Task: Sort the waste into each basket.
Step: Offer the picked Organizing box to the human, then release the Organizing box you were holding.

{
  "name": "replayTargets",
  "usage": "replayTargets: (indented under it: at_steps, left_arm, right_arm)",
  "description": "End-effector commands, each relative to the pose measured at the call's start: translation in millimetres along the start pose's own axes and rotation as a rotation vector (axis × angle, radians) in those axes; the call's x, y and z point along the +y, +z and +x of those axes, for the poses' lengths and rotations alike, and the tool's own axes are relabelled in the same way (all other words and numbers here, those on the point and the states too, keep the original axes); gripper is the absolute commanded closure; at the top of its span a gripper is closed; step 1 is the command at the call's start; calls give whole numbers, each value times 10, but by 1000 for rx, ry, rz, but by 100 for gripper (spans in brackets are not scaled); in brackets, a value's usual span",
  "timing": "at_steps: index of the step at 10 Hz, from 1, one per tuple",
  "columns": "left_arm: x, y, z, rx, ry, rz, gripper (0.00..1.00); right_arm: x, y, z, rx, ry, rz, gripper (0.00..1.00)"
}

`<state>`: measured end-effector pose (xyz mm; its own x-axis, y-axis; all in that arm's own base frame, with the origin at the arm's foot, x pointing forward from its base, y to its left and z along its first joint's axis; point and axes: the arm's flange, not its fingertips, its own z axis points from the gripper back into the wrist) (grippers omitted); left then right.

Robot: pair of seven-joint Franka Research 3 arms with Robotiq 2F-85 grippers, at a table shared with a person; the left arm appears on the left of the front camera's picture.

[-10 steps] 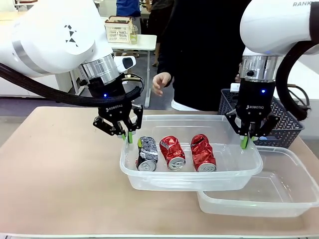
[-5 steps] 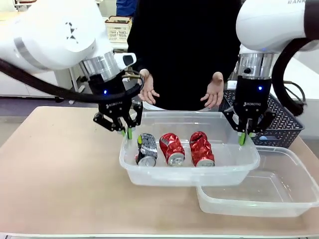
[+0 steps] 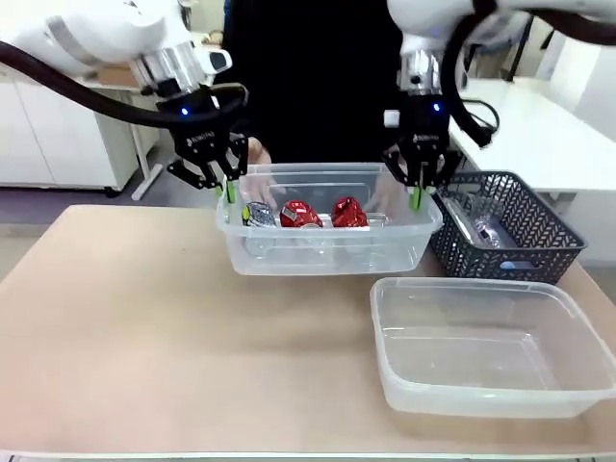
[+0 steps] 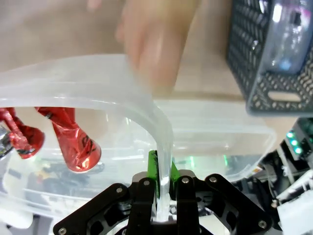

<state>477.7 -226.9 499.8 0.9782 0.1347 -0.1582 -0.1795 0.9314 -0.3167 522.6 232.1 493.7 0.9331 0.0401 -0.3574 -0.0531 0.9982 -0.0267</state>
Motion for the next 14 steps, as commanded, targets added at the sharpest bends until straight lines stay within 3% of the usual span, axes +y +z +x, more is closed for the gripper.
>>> replayTargets:
  at_steps: [1, 2, 13, 14]
  left_arm:
    - [-46, 114, -230, -34, -23, 0, 91]
    - [-46, 114, -230, -34, -23, 0, 91]
    - [-46, 114, -230, -34, -23, 0, 91]
    - [-33, 114, -200, -24, -31, 17, 39]
  right_arm:
    - [277, 91, 170, 27, 61, -16, 94]
    - [0, 0, 0, 0, 0, 0, 94]
    - [-6, 62, 46, 1, 1, -18, 94]
    - [-251, 53, 3, 5, -69, 121, 48]
